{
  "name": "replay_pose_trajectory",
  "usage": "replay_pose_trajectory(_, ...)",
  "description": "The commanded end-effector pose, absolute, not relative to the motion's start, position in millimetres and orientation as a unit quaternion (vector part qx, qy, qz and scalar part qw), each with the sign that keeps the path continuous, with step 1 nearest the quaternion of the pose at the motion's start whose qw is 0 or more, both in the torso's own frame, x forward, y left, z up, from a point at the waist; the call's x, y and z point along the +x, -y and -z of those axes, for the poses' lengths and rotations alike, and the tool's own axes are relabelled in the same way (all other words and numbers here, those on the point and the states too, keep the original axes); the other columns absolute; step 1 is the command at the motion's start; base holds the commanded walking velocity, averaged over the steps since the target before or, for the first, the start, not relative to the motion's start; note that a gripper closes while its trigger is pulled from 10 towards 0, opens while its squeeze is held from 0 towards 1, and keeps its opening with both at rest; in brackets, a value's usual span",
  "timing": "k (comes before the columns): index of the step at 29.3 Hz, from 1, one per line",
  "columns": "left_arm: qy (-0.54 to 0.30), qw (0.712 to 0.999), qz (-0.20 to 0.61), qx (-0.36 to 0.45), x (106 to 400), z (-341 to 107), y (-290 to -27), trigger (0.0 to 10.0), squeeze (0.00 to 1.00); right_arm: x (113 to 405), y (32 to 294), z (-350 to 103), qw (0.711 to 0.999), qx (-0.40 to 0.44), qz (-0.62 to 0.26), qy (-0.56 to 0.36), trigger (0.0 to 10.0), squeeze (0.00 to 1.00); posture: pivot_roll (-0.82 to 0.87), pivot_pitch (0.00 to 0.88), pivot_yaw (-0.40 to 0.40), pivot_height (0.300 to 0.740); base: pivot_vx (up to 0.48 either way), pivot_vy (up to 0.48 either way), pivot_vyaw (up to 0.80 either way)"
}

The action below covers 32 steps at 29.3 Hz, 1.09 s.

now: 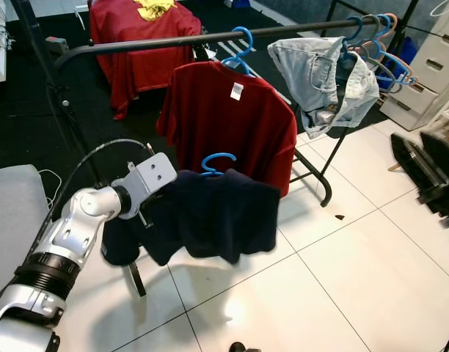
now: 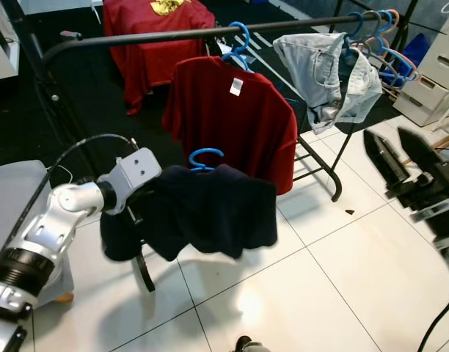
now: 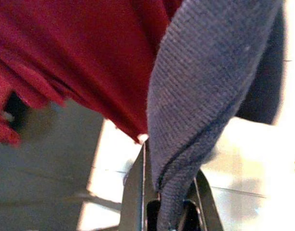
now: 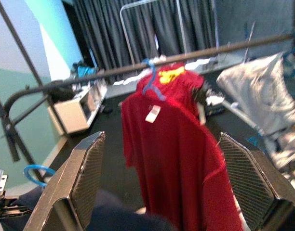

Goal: Hang hanger

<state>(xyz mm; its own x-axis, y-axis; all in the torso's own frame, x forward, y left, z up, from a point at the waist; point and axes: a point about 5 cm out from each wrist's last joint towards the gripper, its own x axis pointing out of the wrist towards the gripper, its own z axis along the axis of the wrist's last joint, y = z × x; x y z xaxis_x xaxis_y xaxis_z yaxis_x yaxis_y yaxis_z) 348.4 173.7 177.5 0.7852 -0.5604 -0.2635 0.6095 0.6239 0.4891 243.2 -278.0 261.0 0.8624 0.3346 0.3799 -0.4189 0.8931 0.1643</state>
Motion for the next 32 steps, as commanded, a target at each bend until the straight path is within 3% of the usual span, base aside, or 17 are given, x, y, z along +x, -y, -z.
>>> replay_pose_trajectory(1,-0.034,0.907,0.355,0.222,343.9,-181.8,-158.8,10.0,0.0,245.1,277.1,-253.4,0.962,0.121,-0.187,0.159,10.0,0.0,-0.01,0.19,-0.016,0.74,0.0,0.0,0.0)
replay_pose_trajectory(6,-0.026,0.921,0.357,0.15,341.6,-188.4,-150.9,10.0,0.0,248.0,274.6,-248.4,0.965,0.121,-0.18,0.15,10.0,0.0,-0.01,0.193,-0.013,0.74,0.0,0.0,0.0)
replay_pose_trajectory(8,-0.024,0.937,0.34,0.076,344.4,-198.3,-145.4,10.0,0.0,250.1,273.2,-242.7,0.968,0.12,-0.167,0.141,10.0,0.0,-0.01,0.194,-0.012,0.74,0.0,0.0,0.0)
replay_pose_trajectory(9,-0.004,0.937,0.349,0.032,343.3,-207.6,-136.0,8.0,0.0,251.4,272.5,-239.0,0.97,0.125,-0.157,0.137,10.0,0.0,-0.01,0.194,-0.009,0.74,0.0,0.0,0.0)
replay_pose_trajectory(11,0.011,0.934,0.357,0.002,342.0,-214.3,-129.5,8.0,0.0,252.1,272.0,-236.5,0.971,0.128,-0.15,0.134,10.0,0.0,-0.01,0.194,-0.009,0.74,0.0,0.0,0.0)
replay_pose_trajectory(12,0.034,0.93,0.362,-0.048,337.8,-224.5,-111.2,0.0,0.0,254.8,267.6,-226.8,0.974,0.132,-0.139,0.121,10.0,0.0,-0.01,0.194,-0.009,0.74,0.0,0.0,0.0)
replay_pose_trajectory(18,0.029,0.937,0.346,-0.042,334.7,-224.0,-97.8,0.0,0.0,256.7,258.5,-219.0,0.975,0.132,-0.141,0.109,10.0,0.0,-0.01,0.194,-0.009,0.74,0.0,0.0,0.0)
replay_pose_trajectory(19,0.018,0.946,0.322,-0.038,336.7,-219.6,-96.0,10.0,0.0,257.3,253.8,-216.9,0.975,0.133,-0.143,0.105,10.0,0.0,-0.01,0.194,-0.009,0.74,0.0,0.0,0.0)
replay_pose_trajectory(21,0.018,0.946,0.322,-0.038,336.7,-219.6,-96.0,10.0,0.0,257.3,253.8,-216.9,0.975,0.133,-0.143,0.105,10.0,0.0,-0.01,0.194,-0.009,0.74,0.0,0.0,0.0)
replay_pose_trajectory(22,0.0,0.966,0.257,-0.03,341.6,-211.4,-95.2,10.0,0.0,258.8,244.4,-213.0,0.974,0.137,-0.149,0.098,10.0,0.0,-0.01,0.193,-0.006,0.74,0.0,0.0,0.0)
replay_pose_trajectory(32,-0.001,0.982,0.189,0.015,345.5,-213.7,-87.1,10.0,0.0,264.0,225.6,-208.4,0.971,0.145,-0.165,0.091,10.0,0.0,-0.01,0.187,-0.005,0.74,0.0,0.0,0.0)
